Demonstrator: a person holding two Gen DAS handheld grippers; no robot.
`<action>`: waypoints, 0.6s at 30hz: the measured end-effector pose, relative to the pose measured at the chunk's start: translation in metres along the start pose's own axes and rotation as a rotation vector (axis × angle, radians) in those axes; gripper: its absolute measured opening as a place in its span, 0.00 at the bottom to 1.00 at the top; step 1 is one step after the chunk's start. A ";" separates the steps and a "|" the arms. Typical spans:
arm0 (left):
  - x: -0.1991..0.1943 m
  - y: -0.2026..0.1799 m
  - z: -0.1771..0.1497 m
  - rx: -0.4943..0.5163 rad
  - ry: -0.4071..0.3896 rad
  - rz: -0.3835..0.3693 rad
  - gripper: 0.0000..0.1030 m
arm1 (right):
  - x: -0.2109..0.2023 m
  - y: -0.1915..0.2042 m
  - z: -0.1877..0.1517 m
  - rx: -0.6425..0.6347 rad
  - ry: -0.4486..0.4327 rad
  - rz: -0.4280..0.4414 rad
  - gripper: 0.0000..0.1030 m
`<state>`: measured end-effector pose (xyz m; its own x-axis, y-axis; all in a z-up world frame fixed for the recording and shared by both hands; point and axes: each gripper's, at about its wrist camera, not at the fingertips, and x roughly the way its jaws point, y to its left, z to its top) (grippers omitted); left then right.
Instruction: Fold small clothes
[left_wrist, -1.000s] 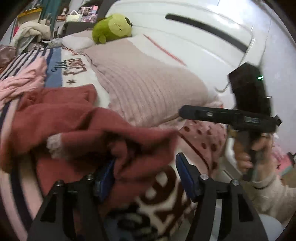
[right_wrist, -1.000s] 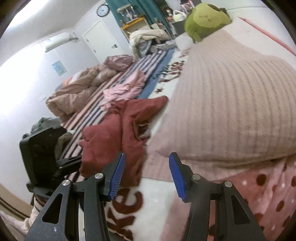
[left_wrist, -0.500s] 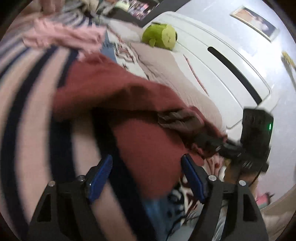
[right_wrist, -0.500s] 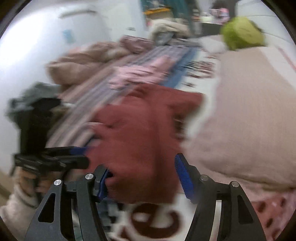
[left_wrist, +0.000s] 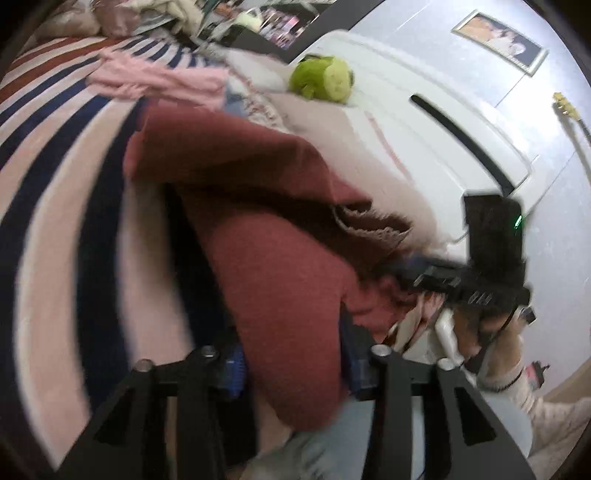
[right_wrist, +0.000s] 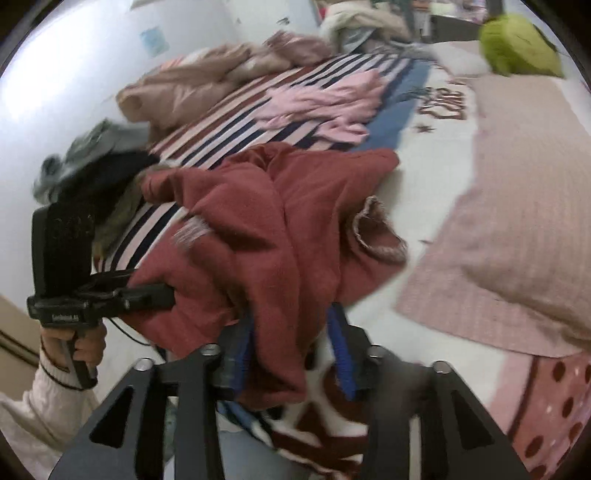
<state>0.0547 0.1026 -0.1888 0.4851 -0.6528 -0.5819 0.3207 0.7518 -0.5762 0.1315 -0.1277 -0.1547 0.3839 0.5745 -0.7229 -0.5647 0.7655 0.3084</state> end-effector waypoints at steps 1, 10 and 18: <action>-0.003 0.002 -0.003 0.000 -0.006 0.017 0.47 | -0.001 0.008 0.005 -0.022 -0.005 -0.018 0.49; -0.063 0.017 0.003 0.039 -0.151 0.115 0.58 | 0.010 0.092 0.061 -0.282 -0.051 -0.074 0.69; -0.075 0.035 0.000 0.000 -0.171 0.071 0.58 | 0.067 0.067 0.092 -0.156 -0.021 -0.235 0.15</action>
<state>0.0293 0.1777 -0.1653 0.6377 -0.5731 -0.5147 0.2812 0.7953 -0.5371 0.1866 -0.0108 -0.1252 0.5317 0.3932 -0.7501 -0.5631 0.8257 0.0336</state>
